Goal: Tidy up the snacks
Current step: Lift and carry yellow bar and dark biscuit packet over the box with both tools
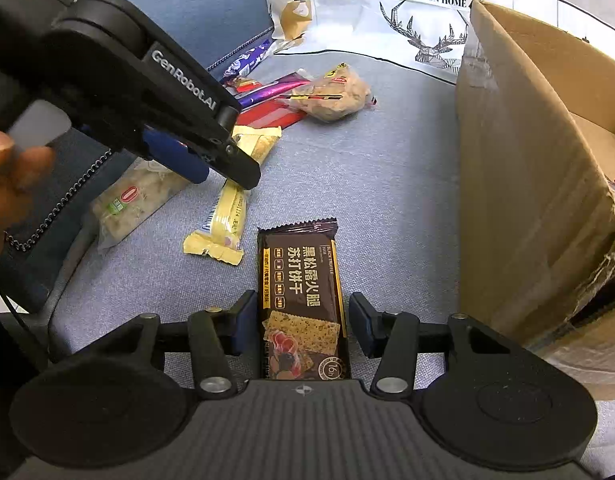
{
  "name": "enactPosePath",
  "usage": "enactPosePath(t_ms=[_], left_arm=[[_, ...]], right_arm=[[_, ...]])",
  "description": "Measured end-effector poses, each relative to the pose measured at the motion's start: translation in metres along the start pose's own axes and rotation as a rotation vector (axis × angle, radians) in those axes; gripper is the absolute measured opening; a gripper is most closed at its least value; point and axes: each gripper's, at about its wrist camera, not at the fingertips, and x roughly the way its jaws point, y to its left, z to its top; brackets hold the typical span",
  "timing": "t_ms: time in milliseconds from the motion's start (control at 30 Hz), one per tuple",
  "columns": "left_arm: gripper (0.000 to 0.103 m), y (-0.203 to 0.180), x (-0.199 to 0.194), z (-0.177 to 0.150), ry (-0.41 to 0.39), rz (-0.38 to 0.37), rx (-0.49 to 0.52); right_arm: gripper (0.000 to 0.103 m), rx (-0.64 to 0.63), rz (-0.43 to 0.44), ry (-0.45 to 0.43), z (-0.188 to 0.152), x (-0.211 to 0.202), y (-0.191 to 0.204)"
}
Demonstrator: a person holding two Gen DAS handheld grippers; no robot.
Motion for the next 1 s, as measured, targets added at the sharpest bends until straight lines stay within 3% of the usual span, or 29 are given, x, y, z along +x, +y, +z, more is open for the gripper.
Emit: enactPosePath(t_ms=[100,400,433,500,633,767,1000], left_arm=[[0.025,0.000,0.010,-0.001,0.046,0.002,0.007],[0.016,-0.014,0.018,-0.004,0.050,0.041,0.097],[0.016,-0.014,0.016,-0.004,0.037,0.045,0.096],[0.016,-0.009,0.012,-0.002,0.009,0.055,0.075],[0.018,-0.003,0.020,-0.003,0.039,0.101,0.050],[0.023,-0.014,0.025,-0.005,0.043,0.130,0.123],[0.016,-0.017,0.026,-0.005,0.026,0.128,0.144]], right_arm=[[0.054,-0.008,-0.004,-0.001,0.000,0.000,0.001],[0.054,-0.022,-0.015,-0.005,-0.001,0.001,0.003],[0.053,-0.025,-0.017,-0.006,-0.002,0.001,0.004],[0.041,-0.031,-0.026,-0.012,-0.002,0.000,0.004],[0.041,0.014,-0.037,-0.029,0.000,-0.003,-0.004],[0.042,0.031,-0.051,-0.018,0.001,0.000,-0.008],[0.041,0.005,-0.062,-0.025,-0.001,0.000,-0.004]])
